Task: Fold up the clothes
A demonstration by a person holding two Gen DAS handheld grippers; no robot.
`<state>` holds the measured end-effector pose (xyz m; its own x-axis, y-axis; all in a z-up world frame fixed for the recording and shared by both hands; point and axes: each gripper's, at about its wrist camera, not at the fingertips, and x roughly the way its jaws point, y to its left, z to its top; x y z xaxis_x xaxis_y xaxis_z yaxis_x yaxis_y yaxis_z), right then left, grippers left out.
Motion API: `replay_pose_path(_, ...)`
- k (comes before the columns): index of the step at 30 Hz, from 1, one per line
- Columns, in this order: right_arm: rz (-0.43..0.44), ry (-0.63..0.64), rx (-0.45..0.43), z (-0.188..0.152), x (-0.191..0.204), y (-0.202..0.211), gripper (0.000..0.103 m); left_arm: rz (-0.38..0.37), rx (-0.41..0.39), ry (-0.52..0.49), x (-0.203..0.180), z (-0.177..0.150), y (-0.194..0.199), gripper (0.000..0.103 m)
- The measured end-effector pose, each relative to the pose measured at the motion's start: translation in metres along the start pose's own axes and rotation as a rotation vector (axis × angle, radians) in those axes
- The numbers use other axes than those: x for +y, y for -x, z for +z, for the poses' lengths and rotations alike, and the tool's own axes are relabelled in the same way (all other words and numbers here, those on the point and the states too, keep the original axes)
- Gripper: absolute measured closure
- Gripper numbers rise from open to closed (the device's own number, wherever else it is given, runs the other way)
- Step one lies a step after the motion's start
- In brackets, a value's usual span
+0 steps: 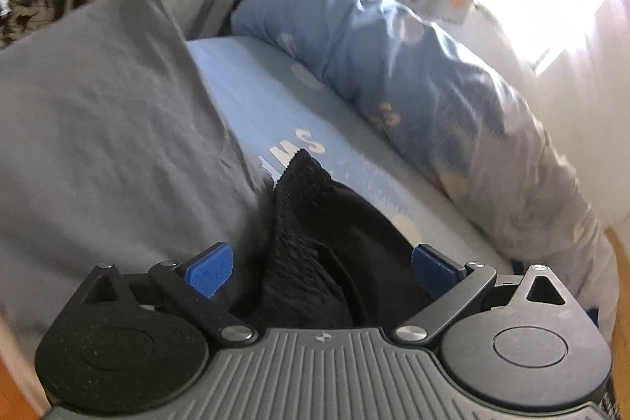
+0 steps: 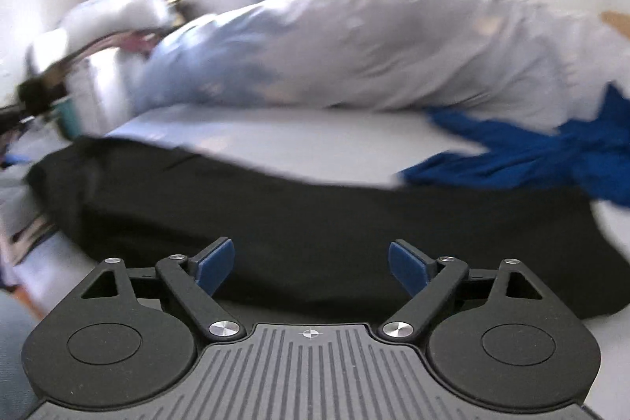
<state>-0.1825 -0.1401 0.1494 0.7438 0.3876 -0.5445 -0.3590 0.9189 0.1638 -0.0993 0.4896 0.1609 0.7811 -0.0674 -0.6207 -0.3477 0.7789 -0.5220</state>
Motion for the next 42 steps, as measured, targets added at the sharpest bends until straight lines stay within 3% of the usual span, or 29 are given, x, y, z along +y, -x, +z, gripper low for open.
replay_pose_path(4, 0.059, 0.018, 0.026, -0.002, 0.049, -0.003, 0.015, 0.002, 0.107, -0.057, -0.004, 0.006, -0.026, 0.007)
replay_pose_path(8, 0.055, 0.025, 0.035, 0.002, 0.067, 0.002, 0.014, 0.027, 0.201, -0.137, -0.012, 0.000, -0.055, 0.017)
replay_pose_path(9, 0.052, 0.022, 0.038, 0.002, 0.070, 0.003, 0.014, 0.049, 0.205, -0.157, -0.013, -0.001, -0.057, 0.040)
replay_pose_path(10, 0.049, 0.018, 0.041, 0.002, 0.072, 0.005, 0.014, 0.064, 0.211, -0.161, -0.012, -0.002, -0.058, 0.073)
replay_pose_path(13, 0.052, 0.004, 0.054, 0.001, 0.082, 0.004, 0.014, -0.034, 0.225, -0.102, -0.001, -0.002, -0.045, 0.083)
replay_pose_path(21, 0.096, 0.012, 0.068, -0.006, 0.104, 0.004, 0.014, -0.301, 0.231, -0.064, 0.001, -0.016, 0.047, 0.092)
replay_pose_path(25, 0.186, -0.008, 0.082, -0.013, 0.112, 0.004, 0.014, -0.394, 0.222, -0.027, 0.008, -0.027, 0.084, 0.092)
replay_pose_path(31, 0.330, -0.080, 0.116, -0.033, 0.134, -0.041, 0.014, -0.351, 0.274, 0.041, 0.033, -0.044, 0.073, 0.091)
replay_pose_path(36, 0.321, -0.086, 0.089, -0.044, 0.150, -0.089, 0.014, -0.351, 0.262, 0.043, 0.035, -0.038, 0.070, 0.091)
replay_pose_path(40, 0.324, 0.082, 0.048, -0.045, 0.183, -0.112, 0.014, -0.335, 0.274, 0.023, 0.033, -0.035, 0.069, 0.091)
replay_pose_path(42, 0.305, 0.162, 0.081, -0.046, 0.196, -0.129, 0.016, -0.333, 0.277, 0.022, 0.031, -0.029, 0.063, 0.090)
